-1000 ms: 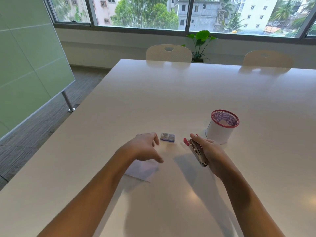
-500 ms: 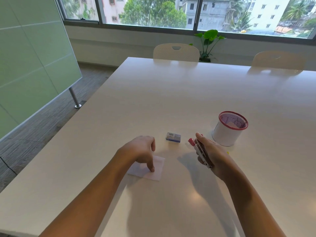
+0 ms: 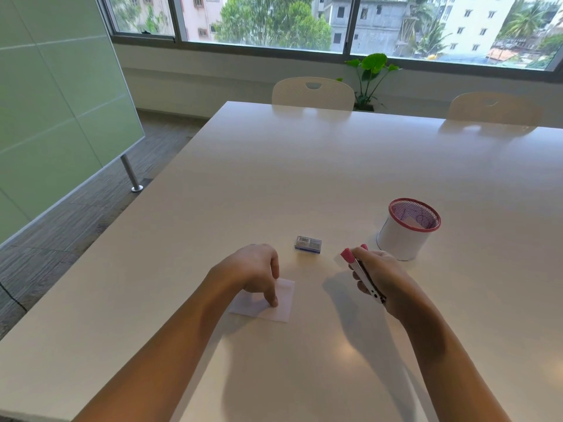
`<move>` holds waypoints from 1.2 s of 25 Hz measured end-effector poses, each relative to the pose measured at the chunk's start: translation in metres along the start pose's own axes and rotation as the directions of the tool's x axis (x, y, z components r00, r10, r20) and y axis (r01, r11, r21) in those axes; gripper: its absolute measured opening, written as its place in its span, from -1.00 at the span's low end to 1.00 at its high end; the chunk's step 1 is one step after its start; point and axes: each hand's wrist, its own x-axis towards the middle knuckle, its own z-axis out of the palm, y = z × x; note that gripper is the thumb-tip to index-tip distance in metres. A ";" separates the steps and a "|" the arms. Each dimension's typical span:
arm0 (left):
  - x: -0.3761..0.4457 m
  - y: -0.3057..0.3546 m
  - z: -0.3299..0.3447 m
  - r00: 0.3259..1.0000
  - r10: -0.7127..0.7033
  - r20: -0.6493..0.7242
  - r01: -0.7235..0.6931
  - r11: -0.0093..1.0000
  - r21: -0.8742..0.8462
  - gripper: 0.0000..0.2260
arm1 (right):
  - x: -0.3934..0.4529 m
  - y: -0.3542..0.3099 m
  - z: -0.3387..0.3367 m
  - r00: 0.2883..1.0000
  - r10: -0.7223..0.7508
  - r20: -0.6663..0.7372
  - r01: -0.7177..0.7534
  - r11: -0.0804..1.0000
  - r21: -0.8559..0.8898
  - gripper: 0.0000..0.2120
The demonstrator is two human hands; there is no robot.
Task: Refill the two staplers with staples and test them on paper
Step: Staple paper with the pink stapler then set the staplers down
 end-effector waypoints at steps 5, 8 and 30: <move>0.002 0.002 0.003 1.000 0.005 -0.019 -0.006 0.998 -0.063 -0.61 | -0.005 -0.001 -0.001 0.997 -0.078 -0.001 0.078 0.997 -0.012 -0.86; 0.002 0.003 0.005 1.000 0.016 -0.023 -0.018 0.996 -0.084 -0.62 | -0.008 -0.002 -0.003 0.998 -0.061 -0.002 0.061 0.998 0.018 -0.88; -0.003 0.008 0.006 0.999 0.017 0.029 -0.010 0.970 -0.243 -0.81 | -0.005 0.006 -0.007 0.995 -0.015 0.103 -0.017 0.953 0.302 -0.71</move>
